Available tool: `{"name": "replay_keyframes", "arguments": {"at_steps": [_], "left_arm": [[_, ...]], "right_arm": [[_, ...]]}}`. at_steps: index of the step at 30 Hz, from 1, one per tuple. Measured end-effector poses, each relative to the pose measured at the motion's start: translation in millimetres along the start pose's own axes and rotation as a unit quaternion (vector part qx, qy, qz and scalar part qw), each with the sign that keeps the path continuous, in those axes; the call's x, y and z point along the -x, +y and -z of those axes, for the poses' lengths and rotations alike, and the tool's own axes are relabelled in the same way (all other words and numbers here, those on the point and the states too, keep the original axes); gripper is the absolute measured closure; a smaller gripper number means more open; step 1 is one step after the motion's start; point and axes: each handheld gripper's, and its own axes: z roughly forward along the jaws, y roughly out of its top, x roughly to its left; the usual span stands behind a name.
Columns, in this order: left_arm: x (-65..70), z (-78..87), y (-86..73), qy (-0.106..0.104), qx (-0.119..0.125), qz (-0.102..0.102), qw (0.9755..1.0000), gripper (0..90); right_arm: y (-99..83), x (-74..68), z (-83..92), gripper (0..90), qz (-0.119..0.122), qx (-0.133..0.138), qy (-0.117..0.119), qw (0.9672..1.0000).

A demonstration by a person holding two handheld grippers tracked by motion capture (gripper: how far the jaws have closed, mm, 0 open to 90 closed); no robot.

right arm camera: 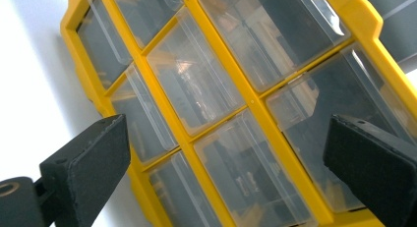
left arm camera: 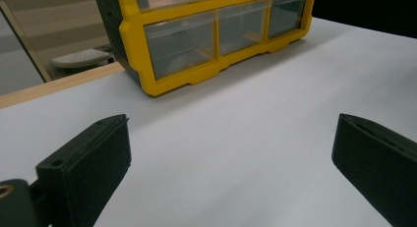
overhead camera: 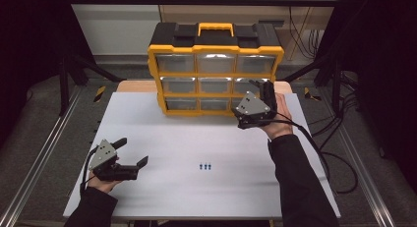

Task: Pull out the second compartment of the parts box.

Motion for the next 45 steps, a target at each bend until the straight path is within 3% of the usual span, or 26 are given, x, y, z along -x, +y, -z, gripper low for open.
{"name": "replay_keyframes", "arguments": {"at_steps": [9,18,20,27,34,45], "left_arm": [[0.4,-0.6,-0.3,0.0,-0.003,-0.003,1.0,1.0],[0.5,-0.8,-0.4,-0.001,-0.004,-0.004,1.0,1.0],[0.5,-0.8,-0.4,-0.001,-0.004,-0.004,1.0,1.0],[1.3,-1.2,-0.3,-0.001,-0.005,-0.006,1.0,1.0],[1.2,-1.0,-0.3,-0.001,-0.005,-0.006,1.0,1.0],[1.4,-1.1,-0.6,-0.002,-0.006,-0.007,1.0,1.0]], "right_arm": [[11.9,-1.1,-8.2,4.8,0.047,0.002,-0.013,0.9988],[22.4,-2.0,-17.2,5.5,0.076,-0.001,-0.026,0.9968],[24.1,-3.0,-19.7,5.5,0.093,-0.002,-0.032,0.9952],[31.5,-6.0,-25.3,6.4,0.11,-0.003,-0.032,0.9934],[38.0,-6.1,-32.1,6.5,0.142,-0.008,-0.033,0.9893],[51.0,-0.3,-40.4,7.1,0.165,0.0,-0.049,0.9851]]}}
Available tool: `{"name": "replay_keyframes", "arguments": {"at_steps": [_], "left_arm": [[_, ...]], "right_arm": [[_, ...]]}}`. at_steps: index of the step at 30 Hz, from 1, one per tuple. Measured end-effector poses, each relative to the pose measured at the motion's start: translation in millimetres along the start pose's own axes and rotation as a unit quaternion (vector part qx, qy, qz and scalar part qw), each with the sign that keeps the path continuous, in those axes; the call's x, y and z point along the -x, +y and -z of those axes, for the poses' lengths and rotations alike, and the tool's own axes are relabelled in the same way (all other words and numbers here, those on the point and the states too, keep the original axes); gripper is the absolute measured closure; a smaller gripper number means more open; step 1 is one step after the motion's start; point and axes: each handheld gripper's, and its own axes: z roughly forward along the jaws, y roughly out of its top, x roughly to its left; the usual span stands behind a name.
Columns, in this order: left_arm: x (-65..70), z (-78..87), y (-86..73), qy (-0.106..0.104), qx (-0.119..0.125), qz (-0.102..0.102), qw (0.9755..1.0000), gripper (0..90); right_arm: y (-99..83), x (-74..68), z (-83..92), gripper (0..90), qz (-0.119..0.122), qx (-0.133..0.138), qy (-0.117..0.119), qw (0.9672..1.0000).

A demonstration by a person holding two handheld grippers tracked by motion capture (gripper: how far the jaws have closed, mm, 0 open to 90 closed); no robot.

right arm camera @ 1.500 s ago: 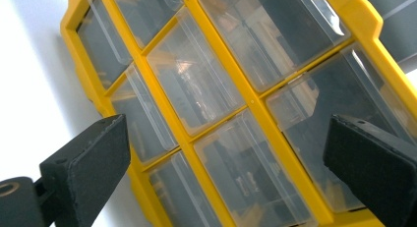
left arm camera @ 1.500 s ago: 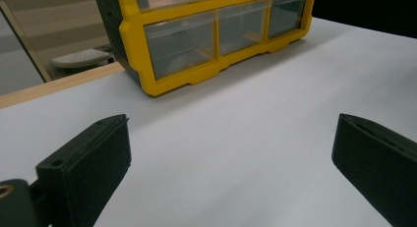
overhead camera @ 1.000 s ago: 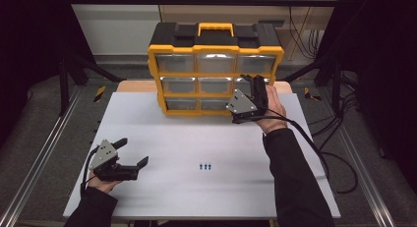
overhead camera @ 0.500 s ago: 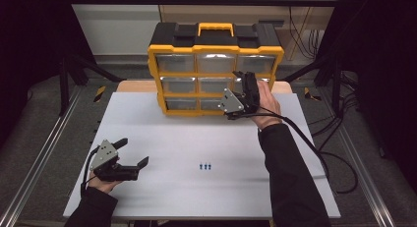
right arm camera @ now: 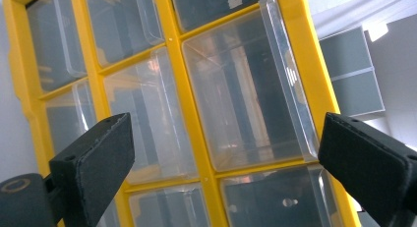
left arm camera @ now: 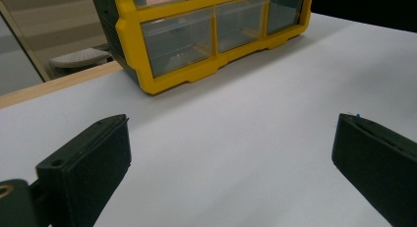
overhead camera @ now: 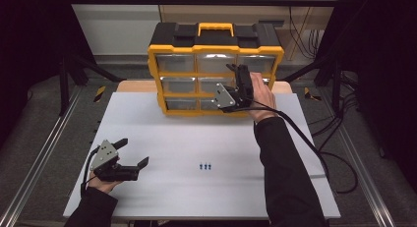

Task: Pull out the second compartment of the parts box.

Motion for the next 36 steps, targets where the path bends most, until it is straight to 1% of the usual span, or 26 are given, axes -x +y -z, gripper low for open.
{"name": "replay_keyframes", "arguments": {"at_steps": [3,4,13,18,21,25,29,30,33,34,36], "left_arm": [[0.1,-0.5,-0.3,-0.001,-0.001,-0.001,1.0,1.0],[0.4,-0.8,-0.5,-0.002,-0.002,-0.001,1.0,1.0],[0.4,-0.3,-0.2,-0.001,-0.002,-0.002,1.0,1.0],[0.5,-0.8,-0.6,-0.002,-0.002,-0.003,1.0,1.0],[0.3,-0.6,-0.6,-0.002,-0.002,-0.003,1.0,1.0],[0.0,-0.6,-0.9,-0.003,-0.001,-0.004,1.0,1.0],[0.1,-1.0,-1.1,-0.004,-0.002,-0.005,1.0,1.0],[0.2,-1.1,-1.2,-0.004,-0.002,-0.005,1.0,1.0],[0.0,-1.0,-1.2,-0.004,-0.002,-0.004,1.0,1.0],[-0.1,-0.9,-1.2,-0.004,-0.002,-0.005,1.0,1.0],[-0.2,-0.7,-1.2,-0.003,-0.002,-0.005,1.0,1.0]], "right_arm": [[1.3,0.7,-3.0,7.3,0.01,-0.002,-0.004,0.9999],[2.0,1.6,-3.5,7.4,0.018,-0.004,-0.005,0.9998],[5.9,6.2,-9.7,8.9,0.037,-0.005,-0.019,0.9991],[8.1,9.7,-13.5,9.5,0.049,-0.006,-0.022,0.9985],[10.3,11.2,-16.3,9.9,0.051,-0.008,-0.025,0.9983],[11.4,11.9,-20.6,11.0,0.047,-0.007,-0.032,0.9984],[11.1,11.1,-25.1,12.5,0.052,-0.009,-0.036,0.998],[10.9,11.8,-26.4,12.9,0.057,-0.007,-0.035,0.9977],[10.9,11.6,-30.0,13.9,0.056,-0.007,-0.036,0.9978],[11.2,10.6,-30.7,14.1,0.051,-0.009,-0.037,0.998],[11.6,10.9,-32.3,14.6,0.057,-0.011,-0.037,0.9977]]}}
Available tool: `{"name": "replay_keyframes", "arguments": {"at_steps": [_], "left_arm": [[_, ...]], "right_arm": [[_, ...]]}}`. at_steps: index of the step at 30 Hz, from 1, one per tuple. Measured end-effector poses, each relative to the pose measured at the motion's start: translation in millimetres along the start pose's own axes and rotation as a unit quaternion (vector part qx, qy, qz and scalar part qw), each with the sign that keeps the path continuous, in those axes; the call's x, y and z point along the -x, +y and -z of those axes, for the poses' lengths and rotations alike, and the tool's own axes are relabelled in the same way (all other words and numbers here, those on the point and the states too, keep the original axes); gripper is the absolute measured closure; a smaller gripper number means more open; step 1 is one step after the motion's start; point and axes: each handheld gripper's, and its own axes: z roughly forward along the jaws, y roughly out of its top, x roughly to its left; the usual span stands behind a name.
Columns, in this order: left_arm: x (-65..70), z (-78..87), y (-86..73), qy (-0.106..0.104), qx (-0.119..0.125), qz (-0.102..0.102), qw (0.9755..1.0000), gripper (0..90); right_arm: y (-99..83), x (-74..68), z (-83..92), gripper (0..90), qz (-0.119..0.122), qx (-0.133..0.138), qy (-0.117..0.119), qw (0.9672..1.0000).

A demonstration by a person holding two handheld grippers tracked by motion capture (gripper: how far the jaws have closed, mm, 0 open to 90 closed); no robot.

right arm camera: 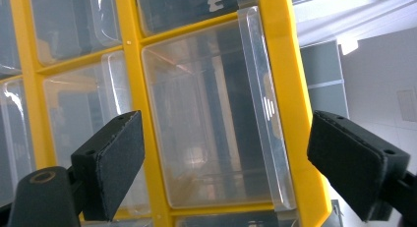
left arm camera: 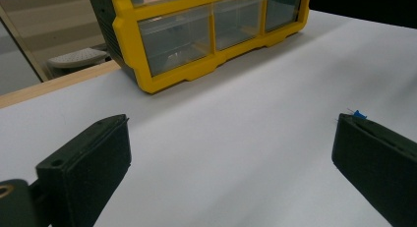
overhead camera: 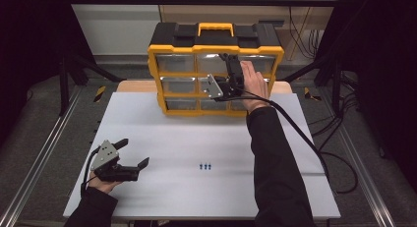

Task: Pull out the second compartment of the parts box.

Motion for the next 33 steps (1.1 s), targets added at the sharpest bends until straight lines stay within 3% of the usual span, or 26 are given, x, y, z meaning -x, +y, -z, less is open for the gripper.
{"name": "replay_keyframes", "arguments": {"at_steps": [1,18,33], "left_arm": [[0.0,0.0,0.0,0.0,0.0,0.0,1.0,1.0],[0.1,-1.2,-1.6,-0.002,-0.003,-0.001,1.0,1.0],[-0.1,-0.9,-1.6,-0.001,-0.003,0.0,1.0,1.0]], "right_arm": [[0.6,1.0,-1.1,15.0,0.009,0.001,-0.003,1.0],[4.9,6.1,-13.0,22.8,0.019,0.006,-0.028,0.9994],[6.5,0.7,-17.7,40.6,0.043,0.009,-0.041,0.9982]]}}
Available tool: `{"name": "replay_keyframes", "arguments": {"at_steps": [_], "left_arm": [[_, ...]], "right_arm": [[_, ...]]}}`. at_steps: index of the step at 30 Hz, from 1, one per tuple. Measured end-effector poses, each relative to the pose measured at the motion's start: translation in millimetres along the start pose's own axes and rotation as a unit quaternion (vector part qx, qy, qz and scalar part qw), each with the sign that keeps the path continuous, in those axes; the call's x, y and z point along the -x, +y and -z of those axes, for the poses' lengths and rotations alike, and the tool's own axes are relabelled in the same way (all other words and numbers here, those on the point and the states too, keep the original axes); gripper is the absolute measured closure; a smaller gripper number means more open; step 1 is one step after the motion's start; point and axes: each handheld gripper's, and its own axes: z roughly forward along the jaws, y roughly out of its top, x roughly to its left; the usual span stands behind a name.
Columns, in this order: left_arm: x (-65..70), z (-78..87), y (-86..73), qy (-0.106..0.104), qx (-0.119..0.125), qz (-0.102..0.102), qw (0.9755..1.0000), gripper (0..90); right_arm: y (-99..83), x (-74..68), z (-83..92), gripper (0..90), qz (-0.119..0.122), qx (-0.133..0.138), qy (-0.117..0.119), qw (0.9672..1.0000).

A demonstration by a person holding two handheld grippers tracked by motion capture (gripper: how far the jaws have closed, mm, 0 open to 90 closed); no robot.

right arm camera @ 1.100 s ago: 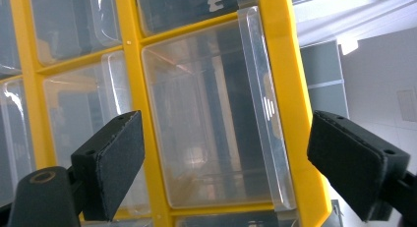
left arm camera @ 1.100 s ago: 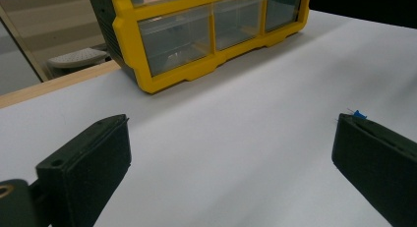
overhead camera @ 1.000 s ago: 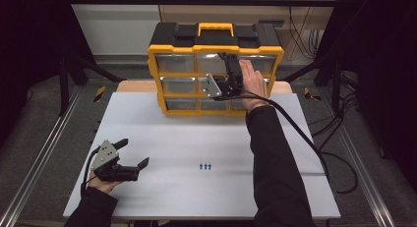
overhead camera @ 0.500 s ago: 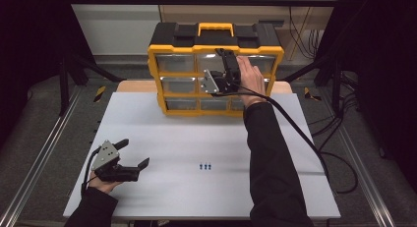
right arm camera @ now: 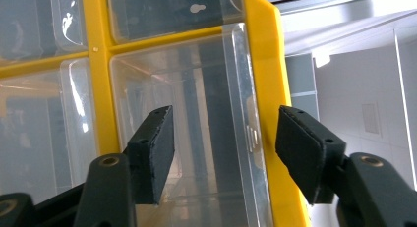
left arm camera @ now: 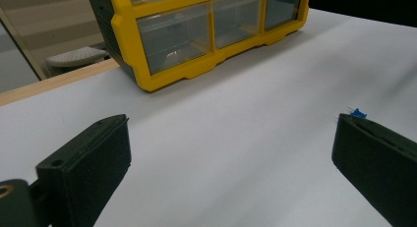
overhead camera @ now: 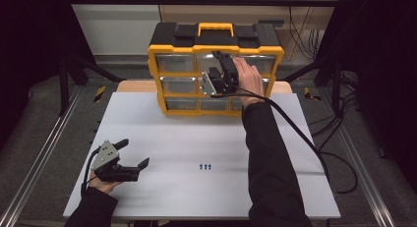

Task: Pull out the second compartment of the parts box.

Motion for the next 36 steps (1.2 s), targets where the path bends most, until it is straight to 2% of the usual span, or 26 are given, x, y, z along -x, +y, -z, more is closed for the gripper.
{"name": "replay_keyframes", "arguments": {"at_steps": [8,29,36], "left_arm": [[-0.1,-0.5,-0.6,-0.001,-0.002,-0.001,1.0,1.0],[0.2,-0.5,-0.4,-0.001,-0.002,-0.002,1.0,1.0],[0.3,-0.5,-0.4,0.0,-0.001,-0.002,1.0,1.0]], "right_arm": [[1.0,-3.4,-2.5,52.8,0.011,0.0,-0.014,0.9998],[0.7,-4.1,-2.5,75.4,0.029,0.0,-0.052,0.9982],[0.4,-4.8,-2.7,77.3,0.045,0.002,-0.058,0.9973]]}}
